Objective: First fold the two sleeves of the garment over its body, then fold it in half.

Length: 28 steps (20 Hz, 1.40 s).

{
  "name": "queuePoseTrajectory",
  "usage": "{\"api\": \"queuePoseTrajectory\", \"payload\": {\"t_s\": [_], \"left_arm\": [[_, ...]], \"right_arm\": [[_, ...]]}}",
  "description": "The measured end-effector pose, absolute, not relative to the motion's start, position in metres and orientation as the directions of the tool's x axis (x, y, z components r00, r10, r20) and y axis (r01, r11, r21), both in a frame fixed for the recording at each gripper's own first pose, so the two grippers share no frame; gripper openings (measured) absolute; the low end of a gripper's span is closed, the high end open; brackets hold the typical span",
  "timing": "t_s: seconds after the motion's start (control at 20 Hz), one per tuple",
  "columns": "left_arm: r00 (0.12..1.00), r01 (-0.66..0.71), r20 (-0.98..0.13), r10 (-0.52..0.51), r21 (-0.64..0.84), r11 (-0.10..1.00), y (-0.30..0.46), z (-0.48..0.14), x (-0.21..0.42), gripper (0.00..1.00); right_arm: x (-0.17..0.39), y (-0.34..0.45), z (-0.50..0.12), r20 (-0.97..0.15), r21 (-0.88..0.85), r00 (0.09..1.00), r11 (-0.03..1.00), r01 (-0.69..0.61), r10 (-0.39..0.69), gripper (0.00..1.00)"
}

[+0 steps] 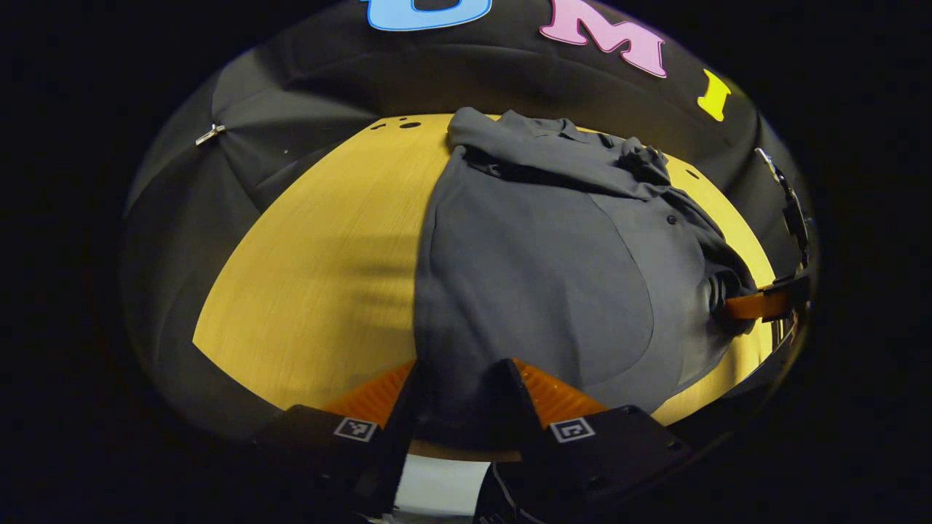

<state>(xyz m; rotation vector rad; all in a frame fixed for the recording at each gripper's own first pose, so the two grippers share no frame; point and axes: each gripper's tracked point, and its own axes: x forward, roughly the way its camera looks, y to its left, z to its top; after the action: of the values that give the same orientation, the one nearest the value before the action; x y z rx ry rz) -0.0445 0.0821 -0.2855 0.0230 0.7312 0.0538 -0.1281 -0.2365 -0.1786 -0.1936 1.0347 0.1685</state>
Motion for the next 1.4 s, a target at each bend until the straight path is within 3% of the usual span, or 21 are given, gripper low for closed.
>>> {"api": "queuePoseTrajectory", "payload": {"t_s": [0.05, 0.2, 0.25, 0.35, 0.75, 1.4], "left_arm": [[0.747, -0.019, -0.664, 0.041, 0.040, 0.999, 0.076, -0.284, -0.045, 0.58], [0.754, 0.037, -0.657, -0.007, 0.031, 0.999, 0.065, -0.284, -0.039, 0.21], [0.757, 0.044, -0.653, -0.018, 0.023, 0.999, 0.065, -0.283, -0.039, 0.10], [0.755, 0.037, -0.655, -0.038, -0.015, 0.999, 0.066, -0.283, -0.038, 0.06], [0.754, -0.032, -0.650, -0.099, -0.187, 0.982, 0.066, -0.256, -0.036, 0.05], [0.854, 0.036, -0.507, -0.121, -0.173, 0.984, 0.056, -0.141, 0.014, 0.02]], "right_arm": [[-0.129, -0.232, -0.178, -0.867, -0.069, 0.495, 0.970, -0.235, 0.058, 0.45], [-0.129, -0.231, -0.179, -0.862, -0.013, 0.498, 0.980, -0.199, 0.090, 0.14], [-0.128, -0.230, -0.177, -0.862, 0.011, 0.495, 0.981, -0.194, 0.107, 0.11], [-0.128, -0.230, -0.176, -0.869, 0.043, 0.478, 0.981, -0.187, 0.130, 0.09], [-0.120, -0.220, -0.148, -0.859, 0.107, 0.485, 0.983, -0.151, 0.168, 0.08], [-0.077, -0.193, -0.083, -0.800, 0.142, 0.555, 0.971, -0.193, 0.228, 0.09]]}}
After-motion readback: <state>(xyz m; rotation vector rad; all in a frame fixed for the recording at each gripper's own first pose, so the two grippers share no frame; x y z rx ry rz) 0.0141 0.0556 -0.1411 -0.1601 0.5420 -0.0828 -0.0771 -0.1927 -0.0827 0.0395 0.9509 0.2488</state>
